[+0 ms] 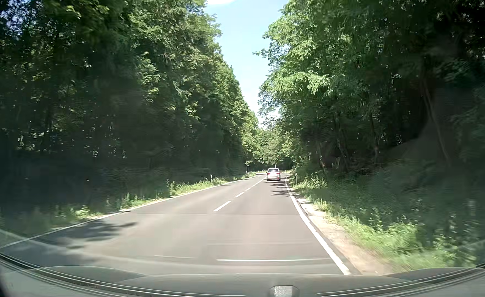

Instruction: Follow the waypoints while adhering to traffic rules and regulations

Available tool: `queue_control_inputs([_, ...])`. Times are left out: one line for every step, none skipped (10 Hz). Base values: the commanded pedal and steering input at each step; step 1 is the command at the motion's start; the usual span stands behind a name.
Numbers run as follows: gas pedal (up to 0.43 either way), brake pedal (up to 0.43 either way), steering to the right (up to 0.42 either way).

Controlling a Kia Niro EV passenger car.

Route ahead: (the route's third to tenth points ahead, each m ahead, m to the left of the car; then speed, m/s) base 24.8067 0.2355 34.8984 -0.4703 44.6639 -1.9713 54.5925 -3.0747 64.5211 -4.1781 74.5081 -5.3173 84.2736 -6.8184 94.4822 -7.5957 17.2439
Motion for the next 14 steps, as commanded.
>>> queue_control_inputs([0.177, 0.03, 0.014])
queue_control_inputs([0.157, 0.03, 0.013])
queue_control_inputs([0.157, 0.03, 0.012])
queue_control_inputs([0.157, 0.03, 0.012])
queue_control_inputs([0.157, 0.03, 0.011])
queue_control_inputs([0.157, 0.03, 0.011])
queue_control_inputs([0.157, 0.03, 0.01])
queue_control_inputs([0.157, 0.03, 0.01])
queue_control_inputs([0.157, 0.03, 0.009])
queue_control_inputs([0.157, 0.03, 0.009])
queue_control_inputs([0.157, 0.03, 0.009])
queue_control_inputs([0.157, 0.03, 0.009])
queue_control_inputs([0.157, 0.03, 0.009])
queue_control_inputs([0.157, 0.03, 0.009])
